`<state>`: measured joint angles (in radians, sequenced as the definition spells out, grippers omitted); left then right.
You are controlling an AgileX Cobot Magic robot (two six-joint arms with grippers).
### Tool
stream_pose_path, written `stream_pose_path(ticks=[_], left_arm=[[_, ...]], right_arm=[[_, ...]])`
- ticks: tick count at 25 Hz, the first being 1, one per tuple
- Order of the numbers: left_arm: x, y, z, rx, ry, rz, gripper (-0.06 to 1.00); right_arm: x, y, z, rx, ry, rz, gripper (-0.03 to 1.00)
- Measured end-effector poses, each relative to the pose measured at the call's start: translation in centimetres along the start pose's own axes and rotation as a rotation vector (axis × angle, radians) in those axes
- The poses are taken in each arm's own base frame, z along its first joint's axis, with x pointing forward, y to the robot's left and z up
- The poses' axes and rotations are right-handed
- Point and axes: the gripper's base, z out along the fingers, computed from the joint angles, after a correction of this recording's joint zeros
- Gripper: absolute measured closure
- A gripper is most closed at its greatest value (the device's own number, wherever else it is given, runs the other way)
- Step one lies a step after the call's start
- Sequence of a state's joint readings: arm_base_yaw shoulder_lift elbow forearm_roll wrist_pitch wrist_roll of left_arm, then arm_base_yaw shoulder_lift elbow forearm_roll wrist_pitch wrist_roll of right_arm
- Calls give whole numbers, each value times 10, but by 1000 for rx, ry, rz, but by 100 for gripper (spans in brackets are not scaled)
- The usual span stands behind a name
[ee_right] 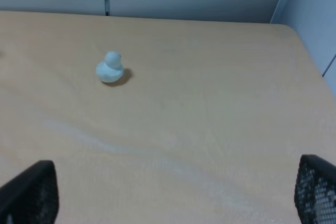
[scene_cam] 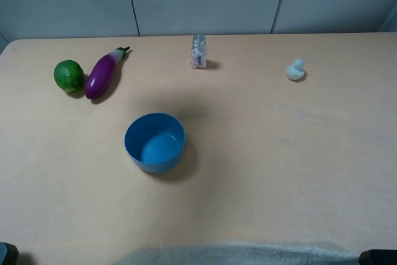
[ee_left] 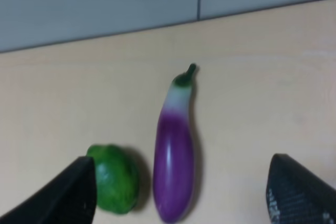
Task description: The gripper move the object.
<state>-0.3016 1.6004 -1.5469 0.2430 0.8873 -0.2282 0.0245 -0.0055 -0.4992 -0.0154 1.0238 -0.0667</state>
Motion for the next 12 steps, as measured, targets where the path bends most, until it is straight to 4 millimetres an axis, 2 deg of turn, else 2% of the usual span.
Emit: stream_pose_path(ticks=[7,12], left_arm=[[46,14,-48,1,-34,4,21],[88,26,-83,4,-80,12,21]], right_arm=[[0,0,0,0,0,0,29],[0,0,0,0,0,0,29]])
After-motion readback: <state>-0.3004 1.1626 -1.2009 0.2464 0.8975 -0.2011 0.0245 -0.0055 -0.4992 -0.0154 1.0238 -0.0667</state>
